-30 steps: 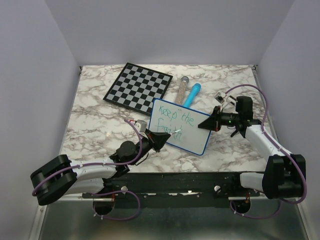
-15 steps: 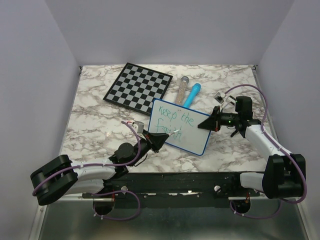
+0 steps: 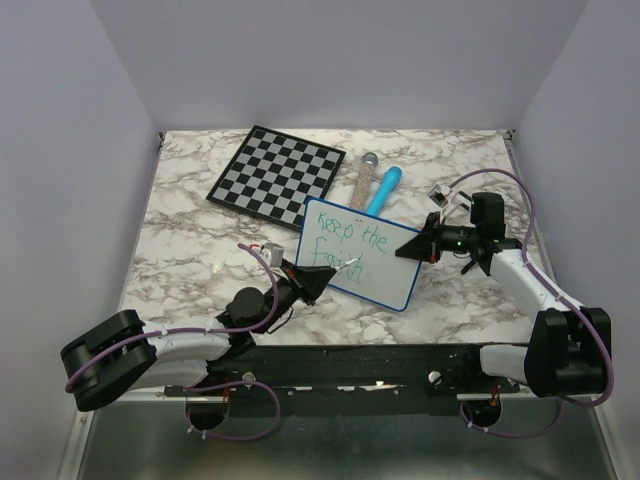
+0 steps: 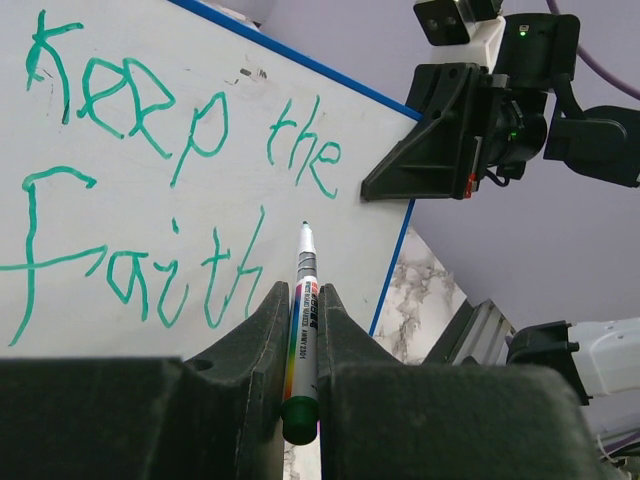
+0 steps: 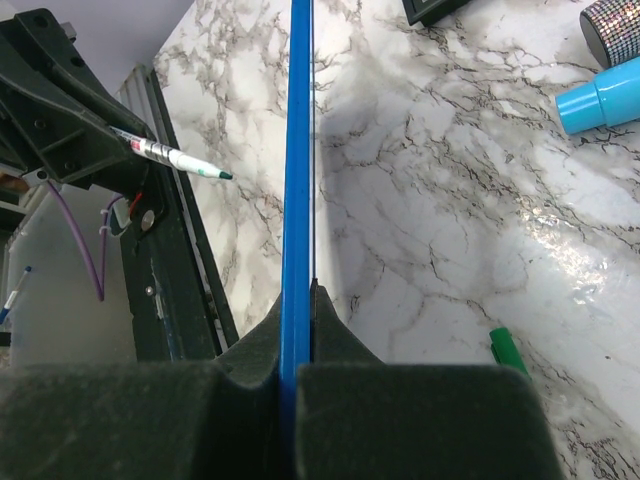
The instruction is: Write a sentence on the whiteboard
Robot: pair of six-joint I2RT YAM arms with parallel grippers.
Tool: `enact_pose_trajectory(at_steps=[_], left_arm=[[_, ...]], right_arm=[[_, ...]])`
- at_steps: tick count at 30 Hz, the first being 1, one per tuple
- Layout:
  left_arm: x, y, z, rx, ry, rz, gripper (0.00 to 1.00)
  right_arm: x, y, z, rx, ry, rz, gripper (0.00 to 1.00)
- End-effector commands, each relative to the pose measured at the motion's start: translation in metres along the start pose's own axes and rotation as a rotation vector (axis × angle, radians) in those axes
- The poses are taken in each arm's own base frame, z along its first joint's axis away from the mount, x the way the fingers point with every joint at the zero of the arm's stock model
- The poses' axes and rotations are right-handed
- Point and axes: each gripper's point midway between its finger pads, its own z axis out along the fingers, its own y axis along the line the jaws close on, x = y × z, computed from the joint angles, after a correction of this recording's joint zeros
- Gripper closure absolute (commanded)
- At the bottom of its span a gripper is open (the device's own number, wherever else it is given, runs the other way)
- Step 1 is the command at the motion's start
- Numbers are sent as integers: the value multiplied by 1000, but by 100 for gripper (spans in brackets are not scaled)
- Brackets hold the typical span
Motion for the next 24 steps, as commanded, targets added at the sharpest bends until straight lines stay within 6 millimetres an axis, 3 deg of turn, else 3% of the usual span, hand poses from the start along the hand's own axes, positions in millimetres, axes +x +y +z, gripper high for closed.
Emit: enact_pose_trajectory(at_steps=[1, 24], left_arm=[[-12, -3, 0, 10, -51, -24, 100], [-27, 5, -12, -17, -53, 64, 100]], right_arm=[[-6, 12, 2, -71, -15, -36, 99], [-7, 13, 2, -74, -12, -40, 99]])
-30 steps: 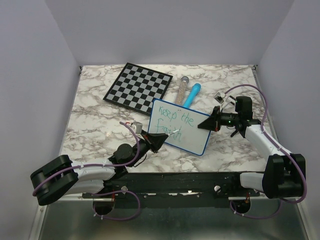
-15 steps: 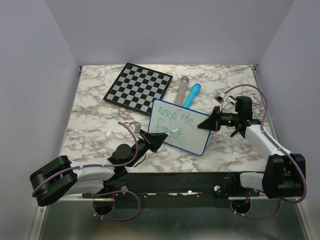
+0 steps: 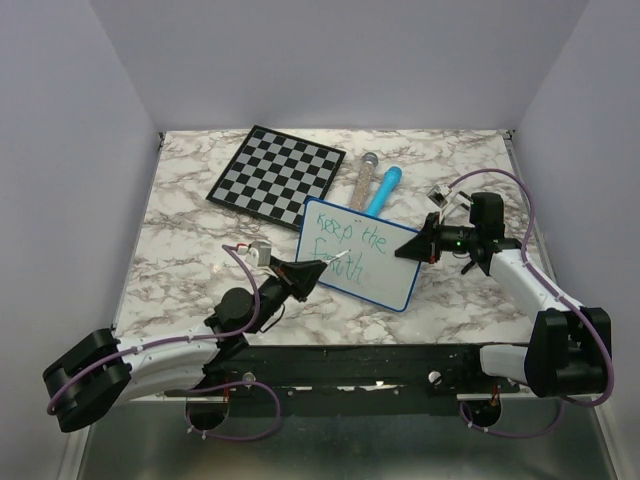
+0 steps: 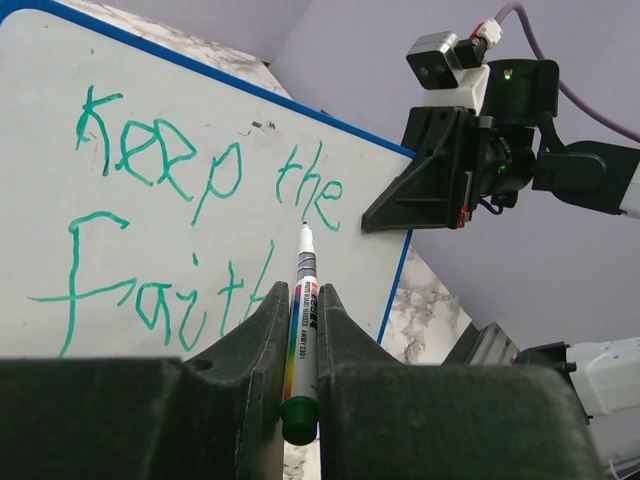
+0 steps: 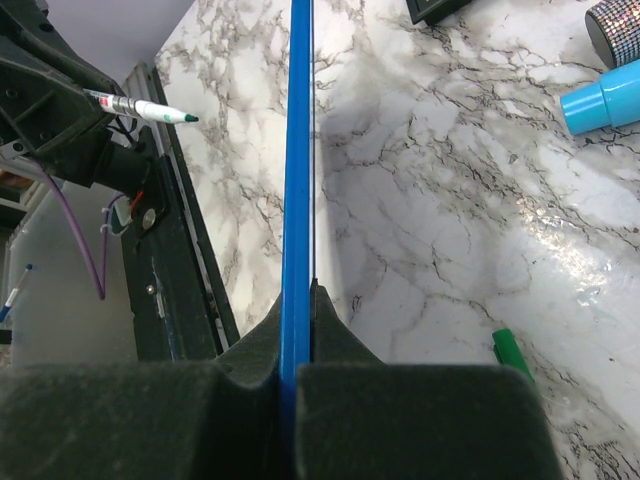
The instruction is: Write a sentence on the whiteboard
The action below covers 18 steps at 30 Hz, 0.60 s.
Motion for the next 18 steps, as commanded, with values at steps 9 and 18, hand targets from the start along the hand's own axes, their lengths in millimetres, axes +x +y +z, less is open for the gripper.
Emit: enact_pose_trajectory(at_steps=[9, 18], left_arm=[[-4, 10, -11, -10, 21, 58, 100], [-4, 13, -12, -13, 32, 61, 100]], right_arm=[[-8, 12, 1, -68, -15, -46, 99], [-8, 12, 1, -65, -11, -61, 99]])
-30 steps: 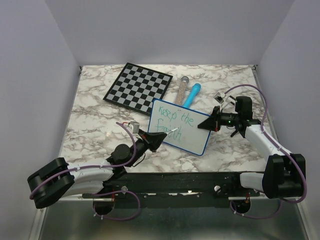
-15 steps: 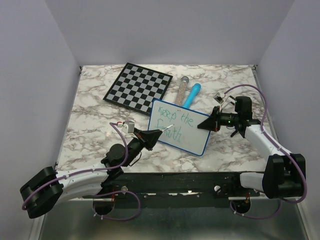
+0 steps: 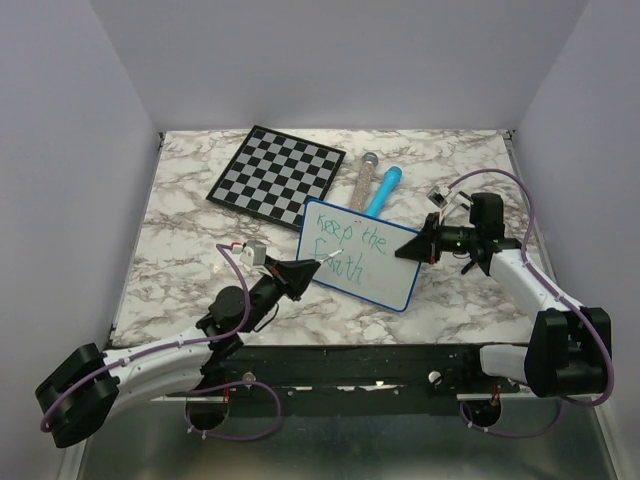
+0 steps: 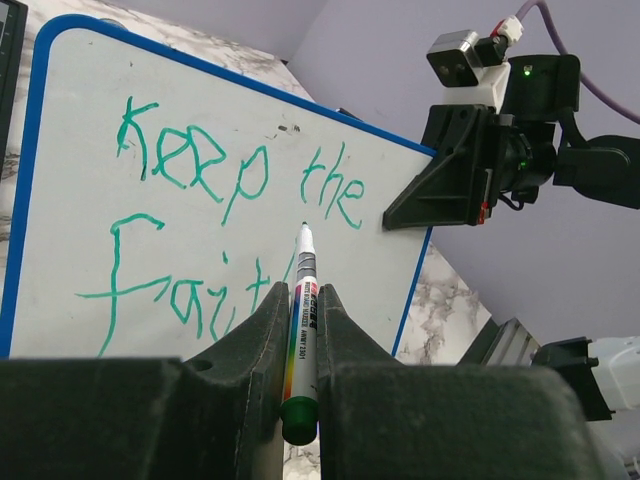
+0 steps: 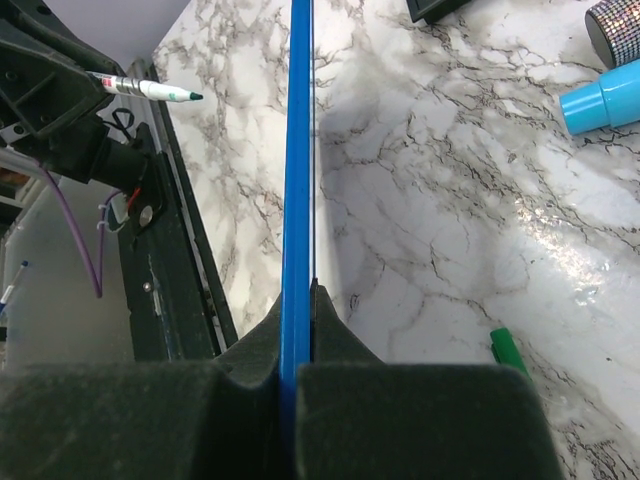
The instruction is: Write a sentence on the whiteboard
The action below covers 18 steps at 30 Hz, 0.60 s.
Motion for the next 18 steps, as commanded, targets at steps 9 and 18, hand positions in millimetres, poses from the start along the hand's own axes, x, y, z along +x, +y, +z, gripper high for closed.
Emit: enact_pose_trajectory(at_steps=[9, 18], left_arm=[[1, 7, -8, 11, 24, 14, 100], [0, 7, -9, 25, 28, 8, 100]], right_arm=[[-11, 12, 0, -61, -11, -72, 99], [-12, 12, -1, -58, -9, -84, 99]])
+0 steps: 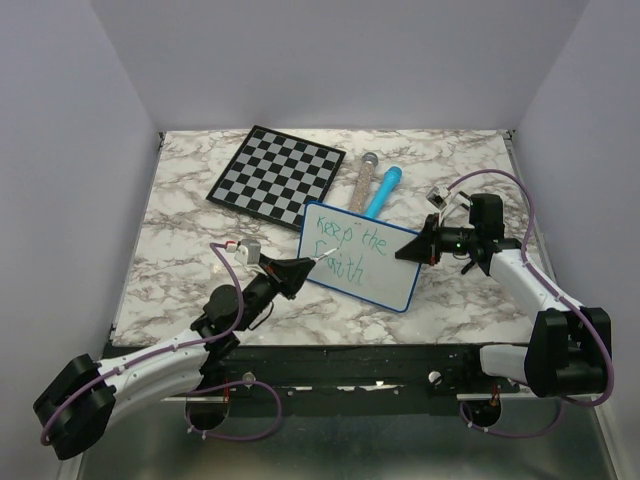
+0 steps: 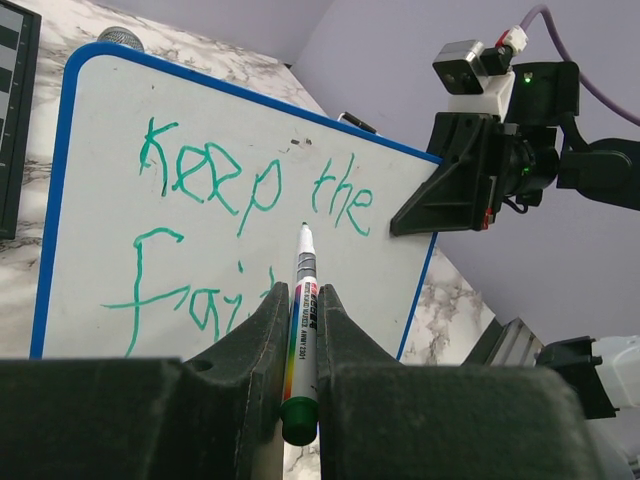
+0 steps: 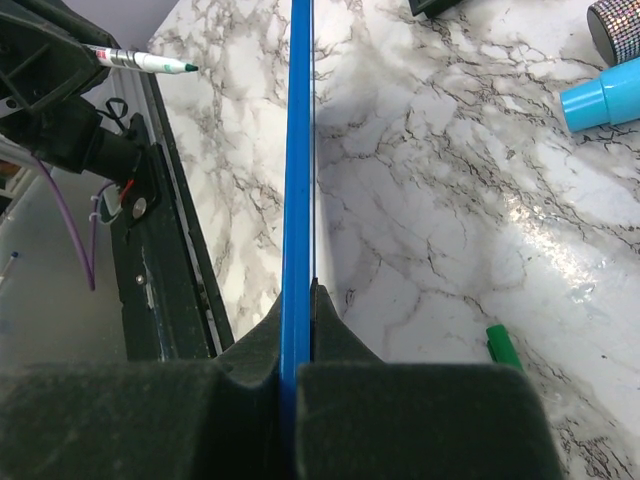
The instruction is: Write a sentence on the whiteboard
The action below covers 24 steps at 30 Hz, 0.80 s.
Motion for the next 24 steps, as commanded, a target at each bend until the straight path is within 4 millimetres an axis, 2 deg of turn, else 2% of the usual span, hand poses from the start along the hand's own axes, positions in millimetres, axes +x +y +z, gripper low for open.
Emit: enact_pose_trajectory(at_steps=[1, 24], left_arm=[[7, 0, -4, 23, 30, 0, 100], [7, -2, -4, 53, 41, -9, 100]], right_arm=[[-16, 13, -1, -59, -20, -62, 99], [-19, 14, -1, -60, -19, -76, 99]])
